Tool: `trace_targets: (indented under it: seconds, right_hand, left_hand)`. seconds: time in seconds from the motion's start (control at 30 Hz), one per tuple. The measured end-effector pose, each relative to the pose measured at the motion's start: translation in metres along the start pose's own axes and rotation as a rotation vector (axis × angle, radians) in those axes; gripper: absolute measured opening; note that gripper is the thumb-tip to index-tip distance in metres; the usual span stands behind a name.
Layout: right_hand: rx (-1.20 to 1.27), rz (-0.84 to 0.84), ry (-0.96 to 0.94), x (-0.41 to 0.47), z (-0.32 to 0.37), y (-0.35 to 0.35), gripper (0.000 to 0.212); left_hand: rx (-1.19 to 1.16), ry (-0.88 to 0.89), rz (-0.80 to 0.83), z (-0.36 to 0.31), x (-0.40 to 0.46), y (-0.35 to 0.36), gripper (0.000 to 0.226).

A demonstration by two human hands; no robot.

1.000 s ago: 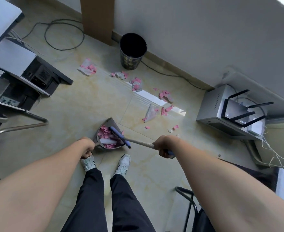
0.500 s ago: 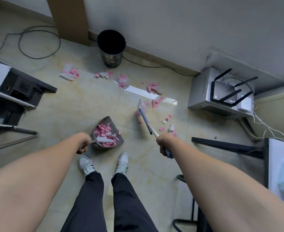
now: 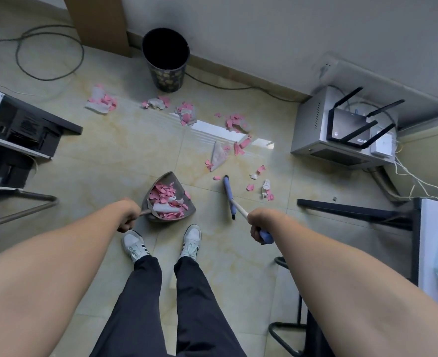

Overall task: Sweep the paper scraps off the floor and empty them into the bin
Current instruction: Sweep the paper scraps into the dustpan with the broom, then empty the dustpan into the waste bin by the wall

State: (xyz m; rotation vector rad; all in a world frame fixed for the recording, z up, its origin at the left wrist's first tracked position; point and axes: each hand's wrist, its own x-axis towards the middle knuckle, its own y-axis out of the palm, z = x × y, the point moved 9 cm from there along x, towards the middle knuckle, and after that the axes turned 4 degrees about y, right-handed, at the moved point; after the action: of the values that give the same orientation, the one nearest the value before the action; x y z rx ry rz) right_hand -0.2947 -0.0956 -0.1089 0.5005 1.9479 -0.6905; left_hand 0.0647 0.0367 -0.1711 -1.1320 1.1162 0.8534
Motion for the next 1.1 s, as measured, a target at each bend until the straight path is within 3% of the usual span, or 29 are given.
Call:
trace_targets:
  seconds: [0.07,0.17,0.33,0.53,0.77,0.9,1.1]
  right_hand:
    - [0.023,0.052,0.007,0.001,0.002,0.013,0.030]
    - [-0.212,0.011,-0.009,-0.013,0.009,0.019,0.015]
    - [-0.411,-0.003,-0.077,-0.028,0.031,0.025,0.016]
    - [-0.399,0.041,-0.033,-0.049,0.047,0.030,0.010]
    - [-0.353,-0.033,-0.090,-0.097,0.065,0.031,0.010]
    - [-0.444,-0.116,-0.270,-0.137,0.087,0.039,0.010]
    - [-0.294,-0.192,-0.354,-0.193,0.105,0.047,0.014]
  left_hand:
    - [0.000,0.011,0.002,-0.001,0.001,0.000,0.024]
    - [-0.026,0.026,-0.015,0.001,0.002,0.000,0.023]
    - [-0.081,0.044,-0.004,-0.002,-0.010,-0.002,0.028]
    - [-0.037,0.099,-0.023,0.000,-0.020,-0.022,0.016]
    - [-0.122,0.048,0.004,0.019,-0.029,-0.065,0.013]
    - [-0.226,0.073,-0.022,0.025,-0.042,-0.102,0.022]
    - [-0.368,0.158,-0.093,0.026,-0.076,-0.156,0.029]
